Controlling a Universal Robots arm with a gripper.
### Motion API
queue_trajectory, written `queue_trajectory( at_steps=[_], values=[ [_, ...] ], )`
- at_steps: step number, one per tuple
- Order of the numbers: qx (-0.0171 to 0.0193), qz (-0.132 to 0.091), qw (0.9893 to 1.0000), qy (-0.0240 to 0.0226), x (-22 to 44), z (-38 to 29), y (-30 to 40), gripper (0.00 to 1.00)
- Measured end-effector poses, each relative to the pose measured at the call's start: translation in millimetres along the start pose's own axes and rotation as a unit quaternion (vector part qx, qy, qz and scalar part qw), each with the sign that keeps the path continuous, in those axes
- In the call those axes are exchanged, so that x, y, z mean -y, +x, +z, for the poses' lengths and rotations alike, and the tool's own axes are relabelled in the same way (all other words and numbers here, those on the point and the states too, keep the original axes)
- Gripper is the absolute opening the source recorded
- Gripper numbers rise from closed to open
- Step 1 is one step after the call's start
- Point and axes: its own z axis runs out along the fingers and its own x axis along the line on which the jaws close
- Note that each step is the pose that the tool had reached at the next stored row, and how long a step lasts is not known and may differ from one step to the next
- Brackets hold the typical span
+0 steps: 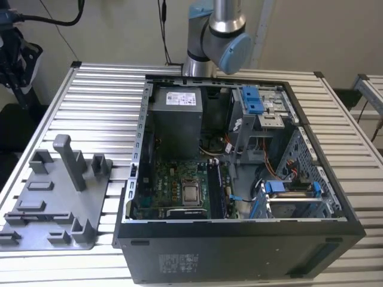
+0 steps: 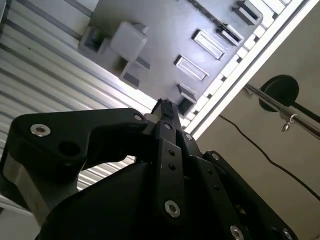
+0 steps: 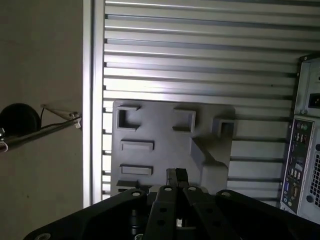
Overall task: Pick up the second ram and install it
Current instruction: 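Reach for the second ram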
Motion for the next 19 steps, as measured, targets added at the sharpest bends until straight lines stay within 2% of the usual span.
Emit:
queue_trajectory(
  at_steps=[4, 9, 19],
  values=[
    [0.0, 0.0, 1.0, 0.0, 9.1, 0.6, 0.2, 0.11],
    [0.0, 0.0, 1.0, 0.0, 23.9, 1.6, 0.8, 0.11],
    [0.0, 0.0, 1.0, 0.0, 58.8, 3.8, 2.0, 0.11]
  ],
)
